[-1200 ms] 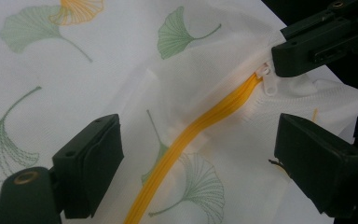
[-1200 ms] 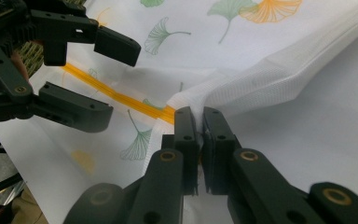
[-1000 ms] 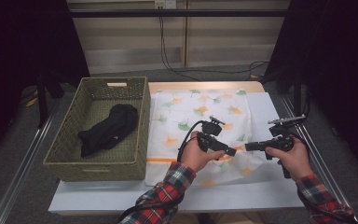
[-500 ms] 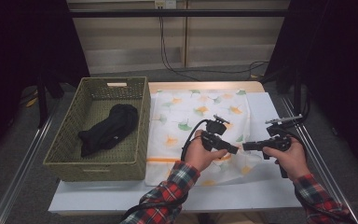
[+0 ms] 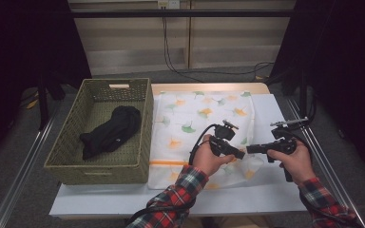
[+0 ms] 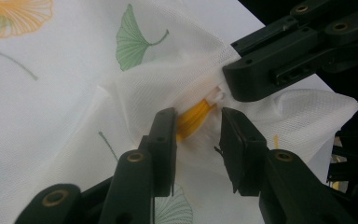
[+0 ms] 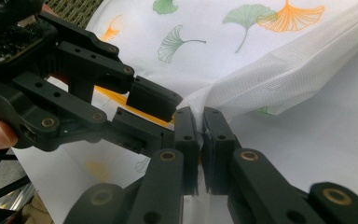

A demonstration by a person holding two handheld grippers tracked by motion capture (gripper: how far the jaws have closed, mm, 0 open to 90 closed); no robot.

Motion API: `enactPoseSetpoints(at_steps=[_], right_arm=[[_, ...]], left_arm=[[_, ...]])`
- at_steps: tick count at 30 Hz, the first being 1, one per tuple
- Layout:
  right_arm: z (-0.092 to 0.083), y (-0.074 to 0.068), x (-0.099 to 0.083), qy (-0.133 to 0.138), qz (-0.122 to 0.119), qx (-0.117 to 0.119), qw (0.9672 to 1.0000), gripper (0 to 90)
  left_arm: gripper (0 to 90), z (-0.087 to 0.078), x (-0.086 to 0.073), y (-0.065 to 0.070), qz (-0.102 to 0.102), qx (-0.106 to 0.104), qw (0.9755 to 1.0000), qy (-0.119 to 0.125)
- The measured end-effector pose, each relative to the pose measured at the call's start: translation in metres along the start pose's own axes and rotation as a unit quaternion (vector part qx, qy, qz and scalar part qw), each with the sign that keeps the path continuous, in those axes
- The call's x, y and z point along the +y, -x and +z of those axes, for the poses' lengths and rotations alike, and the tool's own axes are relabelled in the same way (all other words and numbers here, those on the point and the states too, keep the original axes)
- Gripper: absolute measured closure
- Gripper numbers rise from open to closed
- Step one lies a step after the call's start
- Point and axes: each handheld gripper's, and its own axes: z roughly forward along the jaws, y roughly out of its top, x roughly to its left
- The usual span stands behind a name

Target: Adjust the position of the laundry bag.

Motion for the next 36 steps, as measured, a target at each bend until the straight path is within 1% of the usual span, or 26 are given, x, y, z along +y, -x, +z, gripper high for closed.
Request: enactPoseSetpoints(at_steps=[2, 3, 4, 7, 8, 10, 11, 12, 14, 15, 16, 17, 18, 20, 21, 22, 23, 24, 25, 26, 30, 31, 32, 34, 35, 36], right_arm=[[0.000, 0.000, 0.000, 0.000, 0.002, 0.000, 1.0000, 86.4], [0.001, 0.001, 0.000, 0.000, 0.005, 0.000, 1.0000, 86.4], [0.001, 0.001, 0.000, 0.000, 0.006, 0.000, 1.0000, 86.4], [0.001, 0.000, 0.000, 0.001, 0.004, -0.003, 1.0000, 86.4], [0.001, 0.000, 0.000, 0.002, 0.003, -0.005, 1.0000, 86.4], [0.000, 0.002, -0.001, 0.003, 0.006, -0.007, 1.0000, 86.4], [-0.001, 0.003, -0.001, 0.003, 0.006, -0.006, 1.0000, 86.5], [-0.001, 0.003, -0.001, 0.003, 0.008, -0.005, 0.9999, 86.5], [0.000, 0.003, -0.001, 0.003, 0.007, -0.008, 0.9999, 86.5], [0.000, 0.002, -0.001, 0.002, 0.005, -0.008, 1.0000, 86.4], [0.000, 0.001, -0.001, 0.001, 0.006, -0.008, 1.0000, 86.5], [0.000, 0.001, -0.001, 0.003, 0.005, -0.008, 0.9999, 86.5], [0.001, 0.001, 0.000, 0.001, 0.004, -0.007, 1.0000, 86.5], [0.002, -0.001, -0.001, 0.001, 0.002, -0.006, 1.0000, 86.5], [0.003, -0.001, -0.001, 0.000, 0.000, -0.007, 1.0000, 86.4], [0.003, -0.001, -0.001, -0.004, 0.000, -0.008, 1.0000, 86.4], [0.003, -0.001, -0.001, -0.002, 0.003, -0.009, 0.9999, 86.4], [0.003, 0.000, -0.001, -0.001, 0.005, -0.004, 1.0000, 86.5], [0.003, 0.000, -0.001, 0.000, 0.008, 0.002, 1.0000, 86.5], [0.003, 0.000, -0.001, -0.001, 0.007, 0.000, 1.0000, 86.5], [0.003, -0.002, -0.001, -0.001, 0.006, -0.001, 1.0000, 86.5], [0.003, -0.002, -0.001, 0.000, 0.006, -0.001, 1.0000, 86.5], [0.004, -0.002, -0.001, 0.000, 0.007, -0.001, 1.0000, 86.5], [0.004, -0.002, -0.001, 0.003, 0.006, 0.001, 1.0000, 86.5], [0.004, -0.003, -0.001, 0.002, 0.006, 0.000, 1.0000, 86.5], [0.005, -0.003, -0.001, 0.002, 0.007, 0.000, 1.0000, 86.5]], left_arm=[[65.6, 0.001, -0.001, 0.001, 0.001, -0.004, 1.0000, -0.002], [64.4, 0.001, -0.002, 0.001, 0.004, 0.001, 1.0000, -0.006], [63.9, 0.001, -0.002, 0.001, 0.008, 0.000, 0.9999, -0.007], [63.8, -0.002, -0.002, 0.003, 0.006, 0.005, 1.0000, -0.005], [64.5, -0.004, -0.002, 0.003, 0.006, 0.003, 1.0000, -0.001], [67.8, -0.010, -0.001, 0.004, 0.019, 0.009, 0.9998, 0.000], [68.6, -0.012, 0.000, 0.006, 0.018, 0.010, 0.9998, -0.001], [68.5, -0.012, 0.000, 0.006, 0.022, 0.012, 0.9997, 0.001], [70.6, -0.013, 0.001, 0.007, 0.022, 0.006, 0.9997, 0.000], [70.3, -0.012, 0.001, 0.007, 0.019, 0.004, 0.9998, 0.005], [69.4, -0.012, 0.001, 0.007, 0.027, 0.007, 0.9996, -0.001], [68.6, -0.011, 0.001, 0.007, 0.028, 0.009, 0.9996, 0.001], [67.4, -0.009, 0.000, 0.009, 0.028, 0.007, 0.9995, 0.011], [65.8, -0.007, 0.000, 0.009, 0.039, 0.017, 0.9991, 0.009], [66.6, -0.005, 0.000, 0.008, 0.034, 0.014, 0.9993, 0.008], [69.7, -0.004, -0.001, 0.008, 0.035, 0.017, 0.9992, 0.000], [70.4, -0.004, -0.001, 0.005, 0.039, 0.020, 0.9990, -0.004], [69.3, -0.002, -0.001, 0.005, 0.030, 0.019, 0.9994, 0.004], [69.1, -0.001, -0.002, 0.004, 0.026, 0.016, 0.9995, 0.003], [68.4, -0.001, -0.002, 0.004, 0.022, 0.014, 0.9997, 0.005], [66.9, 0.000, -0.003, 0.004, 0.017, 0.009, 0.9998, 0.005], [66.2, 0.000, -0.002, 0.003, 0.019, 0.009, 0.9998, -0.001], [65.5, 0.001, -0.002, 0.003, 0.013, 0.004, 0.9999, 0.001], [60.4, 0.003, -0.003, 0.003, 0.016, 0.003, 0.9999, -0.004], [60.4, 0.003, -0.003, 0.003, 0.014, 0.007, 0.9999, -0.007], [59.8, 0.004, -0.003, 0.003, 0.008, 0.004, 1.0000, -0.003]])
